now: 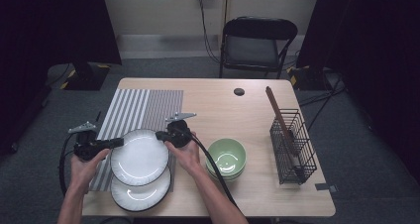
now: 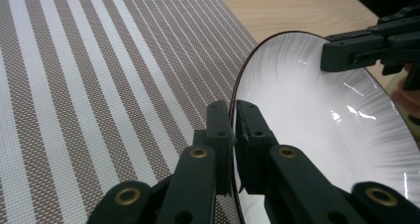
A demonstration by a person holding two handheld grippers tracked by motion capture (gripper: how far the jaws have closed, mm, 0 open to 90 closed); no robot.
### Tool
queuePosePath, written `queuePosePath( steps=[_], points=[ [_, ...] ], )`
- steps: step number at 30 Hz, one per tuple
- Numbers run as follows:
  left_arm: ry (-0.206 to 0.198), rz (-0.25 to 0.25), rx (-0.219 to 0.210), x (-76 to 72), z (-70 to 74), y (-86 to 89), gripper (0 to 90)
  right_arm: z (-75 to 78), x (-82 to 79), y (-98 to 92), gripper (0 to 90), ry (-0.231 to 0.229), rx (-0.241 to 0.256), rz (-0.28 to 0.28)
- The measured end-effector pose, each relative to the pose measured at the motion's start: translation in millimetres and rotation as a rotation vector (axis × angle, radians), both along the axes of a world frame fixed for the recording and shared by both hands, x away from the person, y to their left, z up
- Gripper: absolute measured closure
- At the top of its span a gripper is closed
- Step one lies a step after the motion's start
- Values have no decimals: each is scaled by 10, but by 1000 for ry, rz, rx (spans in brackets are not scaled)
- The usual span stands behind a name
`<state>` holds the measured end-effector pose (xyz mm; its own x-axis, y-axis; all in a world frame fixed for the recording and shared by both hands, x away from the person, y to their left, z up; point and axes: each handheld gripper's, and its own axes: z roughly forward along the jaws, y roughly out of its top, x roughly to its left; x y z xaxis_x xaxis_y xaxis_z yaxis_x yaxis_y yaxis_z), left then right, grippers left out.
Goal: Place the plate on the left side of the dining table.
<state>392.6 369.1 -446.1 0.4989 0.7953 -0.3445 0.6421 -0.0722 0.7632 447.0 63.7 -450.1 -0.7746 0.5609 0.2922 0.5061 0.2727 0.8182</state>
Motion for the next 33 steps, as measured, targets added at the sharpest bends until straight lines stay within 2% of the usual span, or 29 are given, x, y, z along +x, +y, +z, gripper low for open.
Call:
queuePosePath(
  steps=[2, 4, 6, 7, 15, 18, 21, 22, 24, 27, 29, 32, 33],
  points=[
    [6, 5, -13, 1, -14, 7, 853, -15, 6, -2, 870, 10, 8, -1],
    [0, 3, 0, -8, -2, 8, 843, -14, 6, -4, 870, 9, 9, 1],
    [6, 11, -5, -19, 7, 6, 813, -13, 6, -4, 870, 8, 8, 2],
    [1, 21, 14, -36, 22, 3, 743, -16, 8, -5, 870, 9, 10, 2],
    [14, 30, 30, -137, 73, 14, 651, -28, 12, -6, 869, 11, 12, -1],
    [8, 26, 49, -176, 89, -2, 641, -39, 24, -8, 869, 18, 13, 0],
    [13, 33, 49, -209, 97, 24, 643, -43, 19, -11, 869, 15, 11, 1],
    [14, 35, 44, -218, 99, 29, 645, -43, 20, -12, 869, 17, 12, 1],
    [12, 29, 9, -240, 78, 43, 657, -48, 23, -11, 868, 20, 11, 1],
    [25, 50, -12, -263, -11, 66, 659, -51, 26, -11, 868, 18, 10, 0],
    [29, 50, -24, -282, -57, 78, 669, -49, 27, -8, 867, 17, 6, 0],
    [20, 47, -27, -304, -43, 74, 694, -54, 29, -6, 865, 18, 4, -2],
    [18, 60, -25, -318, -17, 71, 697, -59, 30, -8, 866, 18, 6, -3]
  ],
)
